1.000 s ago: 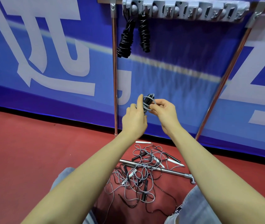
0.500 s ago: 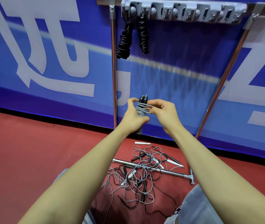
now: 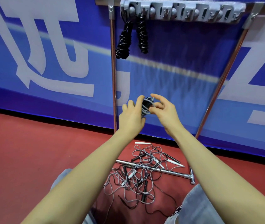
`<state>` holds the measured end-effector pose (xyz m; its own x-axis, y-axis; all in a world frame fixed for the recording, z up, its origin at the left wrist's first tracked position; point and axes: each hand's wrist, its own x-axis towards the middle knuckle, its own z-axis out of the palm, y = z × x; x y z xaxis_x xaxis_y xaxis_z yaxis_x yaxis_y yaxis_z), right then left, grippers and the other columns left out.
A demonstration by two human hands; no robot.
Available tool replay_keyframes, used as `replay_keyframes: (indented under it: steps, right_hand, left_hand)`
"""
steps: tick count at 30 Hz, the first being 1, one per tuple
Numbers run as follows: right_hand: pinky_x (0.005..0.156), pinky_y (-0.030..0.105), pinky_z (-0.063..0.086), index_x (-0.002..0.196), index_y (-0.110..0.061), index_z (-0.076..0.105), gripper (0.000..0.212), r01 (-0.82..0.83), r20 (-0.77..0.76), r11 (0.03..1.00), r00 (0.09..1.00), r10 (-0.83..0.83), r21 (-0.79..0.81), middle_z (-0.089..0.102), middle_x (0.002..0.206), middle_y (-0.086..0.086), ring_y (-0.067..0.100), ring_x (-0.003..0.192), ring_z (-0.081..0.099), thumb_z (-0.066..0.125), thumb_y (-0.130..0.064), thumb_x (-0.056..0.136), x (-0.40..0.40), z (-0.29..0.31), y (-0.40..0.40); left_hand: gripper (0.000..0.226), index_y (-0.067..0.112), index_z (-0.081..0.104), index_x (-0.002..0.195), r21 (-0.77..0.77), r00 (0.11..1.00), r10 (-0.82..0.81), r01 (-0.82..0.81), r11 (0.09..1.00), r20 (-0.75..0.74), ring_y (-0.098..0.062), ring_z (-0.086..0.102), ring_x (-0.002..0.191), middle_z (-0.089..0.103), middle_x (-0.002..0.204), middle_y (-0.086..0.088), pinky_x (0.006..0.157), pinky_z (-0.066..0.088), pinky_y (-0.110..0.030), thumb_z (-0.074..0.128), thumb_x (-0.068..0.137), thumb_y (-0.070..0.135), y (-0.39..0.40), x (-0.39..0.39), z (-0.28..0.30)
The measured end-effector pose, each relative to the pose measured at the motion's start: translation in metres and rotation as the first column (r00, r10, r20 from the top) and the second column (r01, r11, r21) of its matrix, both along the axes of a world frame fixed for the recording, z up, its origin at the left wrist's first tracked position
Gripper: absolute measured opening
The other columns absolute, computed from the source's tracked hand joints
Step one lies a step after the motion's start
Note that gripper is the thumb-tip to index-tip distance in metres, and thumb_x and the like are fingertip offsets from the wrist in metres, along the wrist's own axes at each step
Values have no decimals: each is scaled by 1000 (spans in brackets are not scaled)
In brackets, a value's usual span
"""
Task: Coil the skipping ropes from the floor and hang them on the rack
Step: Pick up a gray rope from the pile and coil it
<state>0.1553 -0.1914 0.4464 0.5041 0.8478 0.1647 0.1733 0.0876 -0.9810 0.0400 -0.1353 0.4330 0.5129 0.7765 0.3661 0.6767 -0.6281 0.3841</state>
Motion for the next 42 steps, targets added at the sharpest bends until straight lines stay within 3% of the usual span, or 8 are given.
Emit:
replay_keyframes:
  steps: [5, 9, 15, 21, 25, 31, 35, 42]
  right_hand:
    - [77, 24, 52, 104, -18, 63, 42, -34, 18, 999, 999, 34, -2, 69, 81, 1, 10, 76, 66, 51, 13, 78, -11, 4, 2]
    - [83, 25, 53, 115, -9, 63, 45, -82, 130, 997, 988, 83, -18, 66, 89, 7, 13, 80, 62, 48, 13, 79, -10, 5, 1]
    - [76, 28, 49, 119, -12, 60, 45, -64, 271, 996, 959, 78, -59, 55, 80, 3, 15, 72, 52, 52, 8, 80, -5, 3, 7]
    - [72, 18, 48, 88, -18, 61, 11, 45, 326, 999, 944, -43, 1, 64, 83, -8, 8, 75, 59, 69, -12, 83, -6, -3, 5]
    - [69, 25, 50, 75, -17, 56, 17, 75, 170, 997, 983, -68, -30, 67, 78, 1, 13, 72, 63, 71, -11, 82, -6, -10, 6]
    - [72, 21, 52, 83, -10, 62, 7, -94, -69, 995, 993, 92, -27, 66, 83, 7, 12, 77, 64, 66, -5, 86, -2, -16, -6]
    - [69, 18, 48, 88, -12, 64, 19, -182, -56, 979, 983, 177, -95, 67, 85, 3, 8, 76, 62, 62, 7, 84, 2, -19, -13]
    - [64, 23, 45, 76, -12, 57, 20, -31, 23, 988, 999, 35, -149, 61, 74, 8, 16, 70, 57, 66, 4, 81, -2, -24, -11]
  left_hand:
    - [66, 24, 25, 145, 12, 999, 45, -45, 999, 14, -34, 53, 88, 45, 109, -12, 71, 42, -40, 52, 86, 15, -5, 3, 1]
    - [63, 28, 27, 142, -64, 996, -11, 16, 998, 85, -35, 55, 81, 47, 96, -11, 61, 41, -35, 52, 86, 14, 0, 0, 1]
    - [74, 37, 24, 141, -222, 965, -89, 145, 964, 247, -31, 57, 83, 61, 94, -9, 69, 50, -42, 51, 78, 10, 6, 0, 1]
    - [28, 11, 41, 112, -152, 992, -29, 47, 987, 120, -33, 49, 75, 59, 92, -10, 58, 35, -35, 49, 85, 10, 4, 1, 3]
    - [27, 7, 37, 112, -108, 1000, -6, 4, 994, -18, -36, 56, 80, 57, 93, -12, 57, 32, -34, 48, 87, 9, -1, 1, 4]
    - [39, 8, 35, 120, -134, 993, 18, -33, 990, -113, -35, 57, 81, 58, 92, -13, 57, 35, -34, 50, 85, 8, -7, 1, -3]
    - [37, 8, 35, 118, -163, 991, 34, -55, 985, -127, -29, 46, 70, 56, 90, -11, 57, 35, -34, 51, 84, 7, -9, -2, -8]
    - [37, 8, 35, 117, -154, 994, 22, -38, 987, -103, -34, 59, 85, 60, 98, -11, 58, 37, -33, 54, 86, 14, -13, -1, -18]
